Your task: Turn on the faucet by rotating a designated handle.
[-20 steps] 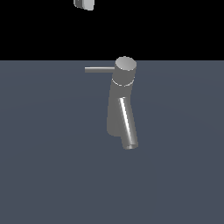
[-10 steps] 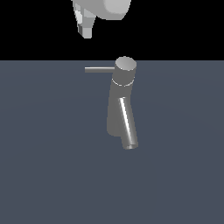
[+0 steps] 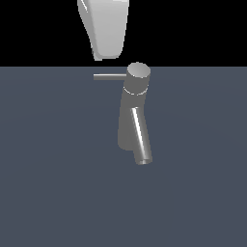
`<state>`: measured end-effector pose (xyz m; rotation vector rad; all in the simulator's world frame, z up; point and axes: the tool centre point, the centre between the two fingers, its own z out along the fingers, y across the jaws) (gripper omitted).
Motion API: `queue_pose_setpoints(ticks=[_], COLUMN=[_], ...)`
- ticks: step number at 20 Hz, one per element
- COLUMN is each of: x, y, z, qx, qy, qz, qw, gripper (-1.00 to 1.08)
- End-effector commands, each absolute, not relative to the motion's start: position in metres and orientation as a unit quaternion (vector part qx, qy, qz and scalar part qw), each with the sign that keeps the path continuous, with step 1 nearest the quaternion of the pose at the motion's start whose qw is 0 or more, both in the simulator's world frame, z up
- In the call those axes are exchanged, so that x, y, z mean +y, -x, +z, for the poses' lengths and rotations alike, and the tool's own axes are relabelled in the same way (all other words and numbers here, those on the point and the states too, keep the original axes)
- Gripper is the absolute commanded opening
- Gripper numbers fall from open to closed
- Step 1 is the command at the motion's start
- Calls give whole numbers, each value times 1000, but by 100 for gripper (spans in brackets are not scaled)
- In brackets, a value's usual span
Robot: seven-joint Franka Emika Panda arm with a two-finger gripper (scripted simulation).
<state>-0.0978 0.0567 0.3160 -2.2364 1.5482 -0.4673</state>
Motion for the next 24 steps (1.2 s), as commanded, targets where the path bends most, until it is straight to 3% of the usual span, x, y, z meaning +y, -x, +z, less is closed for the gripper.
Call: queue_pose_setpoints(ticks=[1,13,24], x=[57,54,53], y=[88,57,55], z=[310,293,290], qx=[571,626,632], qy=[778,724,717], qz=[-173,-190,-192], qw=[198,219,221], gripper=[-100,-100,-100])
